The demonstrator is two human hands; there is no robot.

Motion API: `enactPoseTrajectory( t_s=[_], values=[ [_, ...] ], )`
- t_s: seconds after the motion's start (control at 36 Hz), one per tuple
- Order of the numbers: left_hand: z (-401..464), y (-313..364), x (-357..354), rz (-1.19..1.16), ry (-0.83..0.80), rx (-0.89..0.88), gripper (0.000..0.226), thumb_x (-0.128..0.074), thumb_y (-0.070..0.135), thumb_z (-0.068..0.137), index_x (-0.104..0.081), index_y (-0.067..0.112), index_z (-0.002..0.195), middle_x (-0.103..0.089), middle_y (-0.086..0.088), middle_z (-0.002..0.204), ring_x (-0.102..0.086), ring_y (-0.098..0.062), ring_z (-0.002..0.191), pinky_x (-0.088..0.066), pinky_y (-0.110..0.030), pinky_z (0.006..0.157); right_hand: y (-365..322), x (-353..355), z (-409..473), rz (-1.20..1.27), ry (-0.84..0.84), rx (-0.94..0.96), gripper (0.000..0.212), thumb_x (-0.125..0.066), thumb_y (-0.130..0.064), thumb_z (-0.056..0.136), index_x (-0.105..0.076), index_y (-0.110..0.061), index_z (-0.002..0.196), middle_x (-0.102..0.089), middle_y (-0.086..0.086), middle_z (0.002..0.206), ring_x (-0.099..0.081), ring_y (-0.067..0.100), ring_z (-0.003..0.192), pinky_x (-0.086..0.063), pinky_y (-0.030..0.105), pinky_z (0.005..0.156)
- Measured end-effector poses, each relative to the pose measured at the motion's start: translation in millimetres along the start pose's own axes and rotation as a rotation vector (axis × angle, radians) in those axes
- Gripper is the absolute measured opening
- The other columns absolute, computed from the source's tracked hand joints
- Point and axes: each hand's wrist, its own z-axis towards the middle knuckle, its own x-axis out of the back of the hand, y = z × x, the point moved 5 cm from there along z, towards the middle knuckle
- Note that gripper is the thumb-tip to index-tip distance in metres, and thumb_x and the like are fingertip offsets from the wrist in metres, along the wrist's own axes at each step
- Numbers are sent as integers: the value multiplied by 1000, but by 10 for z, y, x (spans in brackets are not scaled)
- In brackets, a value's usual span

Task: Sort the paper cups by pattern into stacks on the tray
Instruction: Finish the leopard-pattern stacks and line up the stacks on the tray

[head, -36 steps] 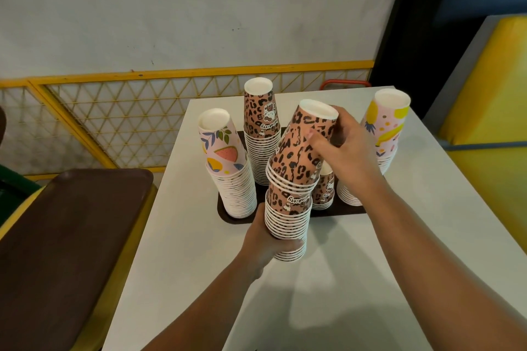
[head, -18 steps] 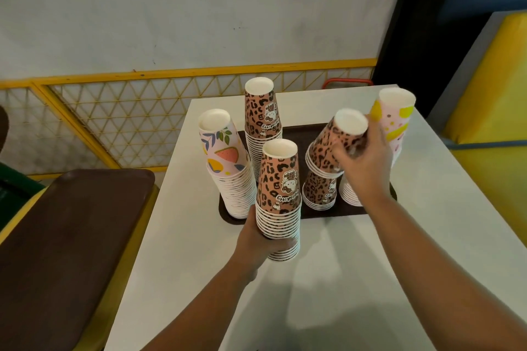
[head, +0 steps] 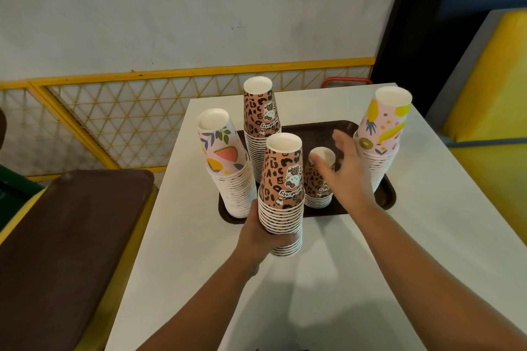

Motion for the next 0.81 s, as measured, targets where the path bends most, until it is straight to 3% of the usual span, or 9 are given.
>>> enactPoseTrajectory(
  t_s=[0.06, 0.11, 0.19, 0.25, 0.5, 0.58, 0.72, 0.81],
  values=[
    [1, 1, -6, 8, -1, -5, 109, -90, 28, 35, -44, 34, 134, -65, 6, 123, -60, -15, 116, -53, -43, 96, -257, 84, -25, 126, 3, 72, 62, -57, -50, 83, -42, -18, 134, -51, -2, 131, -47, 4, 118, -47, 30, 95],
    [0, 3, -20, 20, 1, -12, 111, -90, 28, 35, -43, 33, 136, -65, 7, 123, -60, -14, 116, -53, -43, 96, -504, 108, -50, 190, -97, 130, 59, -56, -51, 83, -45, -20, 131, -55, -6, 126, -52, 1, 112, -47, 23, 89],
    [-5, 0, -52, 31, -5, -13, 115, -90, 29, 34, -42, 33, 138, -65, 8, 123, -60, -13, 116, -53, -40, 95, -733, 51, -110, 155, -292, 177, 57, -65, -46, 77, -49, -24, 127, -56, -17, 111, -53, -10, 96, -43, 5, 78],
    [-10, -10, -67, 36, -13, -11, 112, -89, 29, 34, -43, 34, 137, -66, 9, 121, -61, -12, 114, -53, -37, 93, -779, 40, -126, 138, -298, 202, 51, -69, -43, 74, -54, -25, 119, -58, -17, 104, -52, -13, 91, -41, 0, 74],
    [-20, -22, -65, 47, -20, -8, 95, -89, 29, 36, -48, 43, 120, -67, 10, 119, -62, -8, 111, -52, -30, 87, -879, 191, -116, 199, -165, 194, 38, -72, -33, 75, -59, -21, 109, -62, -12, 95, -58, -1, 87, -48, 10, 75],
    [-19, -29, -68, 50, -22, -5, 92, -90, 29, 36, -49, 44, 117, -67, 10, 118, -62, -8, 110, -53, -31, 87, -904, 241, -91, 187, -126, 205, 39, -71, -35, 76, -59, -20, 109, -59, -19, 91, -57, -3, 84, -47, 10, 75],
    [-16, -14, -86, 41, -17, -12, 93, -90, 30, 35, -50, 43, 119, -68, 9, 117, -63, -9, 110, -53, -33, 89, -882, 207, -101, 186, -178, 181, 41, -71, -37, 75, -57, -23, 111, -61, -16, 98, -57, 1, 93, -48, 14, 80],
    [-14, -1, -92, 30, -19, -18, 99, -90, 30, 36, -48, 43, 124, -68, 10, 118, -63, -8, 111, -53, -32, 89, -856, 137, -156, 181, -219, 160, 43, -72, -36, 74, -57, -23, 113, -61, -14, 100, -56, -4, 93, -44, 5, 78]
  ],
)
